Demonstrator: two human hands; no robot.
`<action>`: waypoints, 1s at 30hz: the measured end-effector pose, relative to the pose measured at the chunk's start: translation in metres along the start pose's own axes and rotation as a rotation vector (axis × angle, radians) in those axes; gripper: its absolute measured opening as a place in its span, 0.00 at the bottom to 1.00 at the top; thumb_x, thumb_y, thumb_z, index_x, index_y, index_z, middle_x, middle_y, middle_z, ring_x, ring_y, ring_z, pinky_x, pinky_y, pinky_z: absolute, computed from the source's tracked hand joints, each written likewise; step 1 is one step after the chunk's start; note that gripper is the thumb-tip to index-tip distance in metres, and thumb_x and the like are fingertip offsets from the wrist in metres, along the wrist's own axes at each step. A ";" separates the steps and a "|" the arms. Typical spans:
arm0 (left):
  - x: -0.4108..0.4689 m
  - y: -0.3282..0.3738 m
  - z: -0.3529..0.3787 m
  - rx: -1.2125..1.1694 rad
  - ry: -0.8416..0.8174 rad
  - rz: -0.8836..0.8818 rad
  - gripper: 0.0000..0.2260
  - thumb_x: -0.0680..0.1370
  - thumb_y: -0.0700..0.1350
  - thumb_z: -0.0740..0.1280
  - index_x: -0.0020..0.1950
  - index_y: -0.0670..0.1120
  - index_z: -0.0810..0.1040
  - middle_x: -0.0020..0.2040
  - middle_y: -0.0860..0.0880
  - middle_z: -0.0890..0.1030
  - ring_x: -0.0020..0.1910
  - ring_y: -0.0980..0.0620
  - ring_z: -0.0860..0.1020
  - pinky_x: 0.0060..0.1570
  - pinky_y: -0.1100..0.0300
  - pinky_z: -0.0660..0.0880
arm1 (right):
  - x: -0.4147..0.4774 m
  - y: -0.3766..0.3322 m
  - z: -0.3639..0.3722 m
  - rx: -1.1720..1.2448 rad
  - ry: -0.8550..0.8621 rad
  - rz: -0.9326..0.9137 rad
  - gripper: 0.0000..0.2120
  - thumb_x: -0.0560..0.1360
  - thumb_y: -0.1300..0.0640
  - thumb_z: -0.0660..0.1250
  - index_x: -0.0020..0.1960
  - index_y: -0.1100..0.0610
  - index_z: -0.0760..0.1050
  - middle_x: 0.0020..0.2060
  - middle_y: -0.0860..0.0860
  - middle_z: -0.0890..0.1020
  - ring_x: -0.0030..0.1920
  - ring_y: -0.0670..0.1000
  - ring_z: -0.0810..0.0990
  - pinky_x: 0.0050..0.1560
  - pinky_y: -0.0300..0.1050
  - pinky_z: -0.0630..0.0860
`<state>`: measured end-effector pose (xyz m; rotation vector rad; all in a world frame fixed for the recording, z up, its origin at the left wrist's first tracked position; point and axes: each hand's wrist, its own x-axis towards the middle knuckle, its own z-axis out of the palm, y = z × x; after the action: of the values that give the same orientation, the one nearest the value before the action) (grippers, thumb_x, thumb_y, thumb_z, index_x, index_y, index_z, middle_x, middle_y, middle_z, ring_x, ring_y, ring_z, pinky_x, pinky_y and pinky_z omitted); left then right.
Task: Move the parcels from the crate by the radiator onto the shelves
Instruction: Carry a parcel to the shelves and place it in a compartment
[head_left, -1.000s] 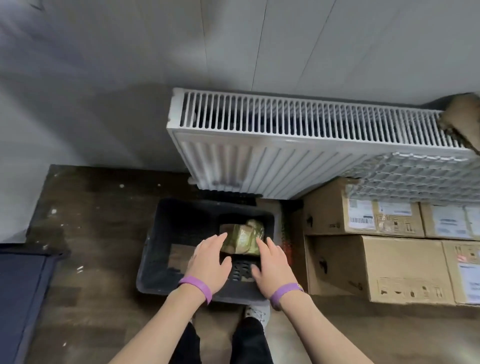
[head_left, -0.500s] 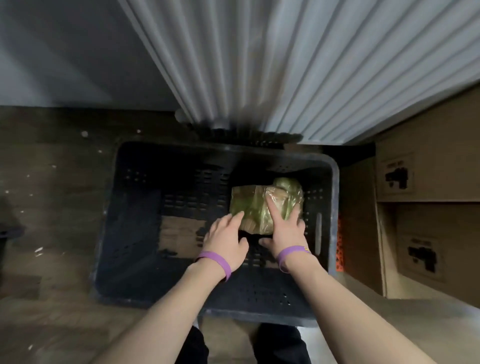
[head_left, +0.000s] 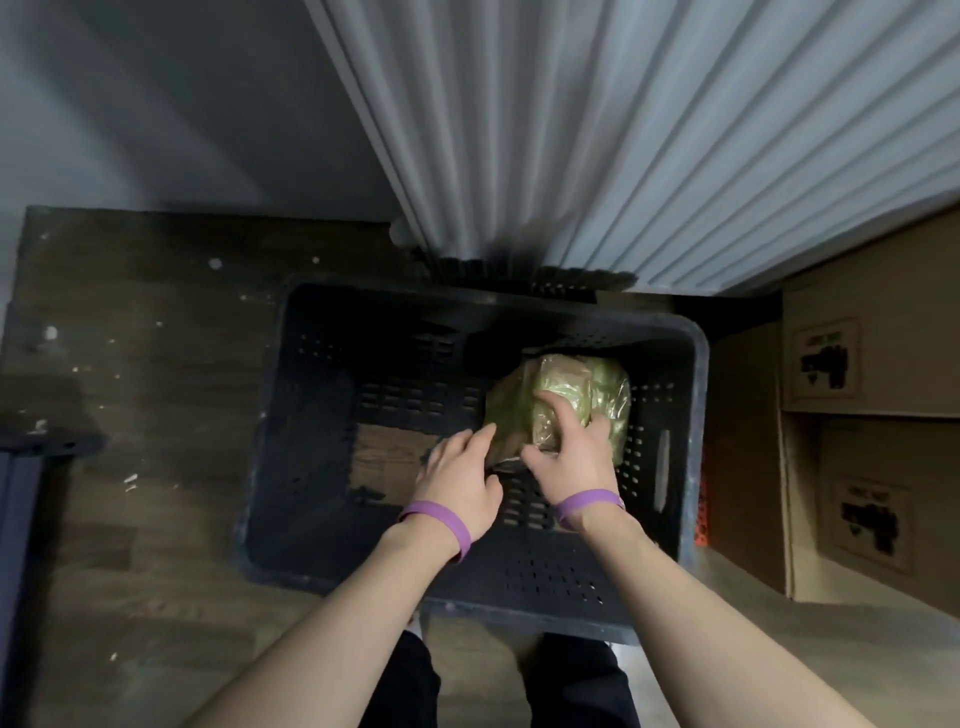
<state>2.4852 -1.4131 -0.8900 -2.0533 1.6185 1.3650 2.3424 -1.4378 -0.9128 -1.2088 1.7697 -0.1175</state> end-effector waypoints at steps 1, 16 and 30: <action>-0.012 0.002 -0.009 0.016 -0.005 -0.003 0.27 0.79 0.46 0.59 0.77 0.54 0.53 0.76 0.49 0.59 0.75 0.47 0.56 0.73 0.49 0.57 | -0.012 -0.009 -0.010 0.022 0.000 0.009 0.29 0.70 0.53 0.68 0.64 0.30 0.63 0.65 0.57 0.63 0.51 0.56 0.77 0.57 0.49 0.76; -0.318 0.150 -0.227 -0.222 0.185 0.226 0.32 0.78 0.42 0.63 0.77 0.57 0.52 0.74 0.51 0.64 0.71 0.50 0.66 0.69 0.50 0.65 | -0.277 -0.271 -0.265 0.020 0.073 -0.082 0.25 0.65 0.39 0.67 0.62 0.30 0.69 0.53 0.52 0.69 0.48 0.53 0.77 0.57 0.42 0.74; -0.439 0.202 -0.330 -0.083 0.676 0.277 0.45 0.72 0.46 0.70 0.73 0.66 0.39 0.66 0.50 0.71 0.62 0.44 0.72 0.58 0.43 0.73 | -0.387 -0.399 -0.365 0.083 0.130 -0.345 0.22 0.71 0.38 0.67 0.64 0.37 0.71 0.58 0.55 0.75 0.60 0.55 0.74 0.67 0.51 0.71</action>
<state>2.5001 -1.4074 -0.3052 -2.5987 2.1982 0.8412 2.3608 -1.4908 -0.2500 -1.4630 1.6330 -0.4749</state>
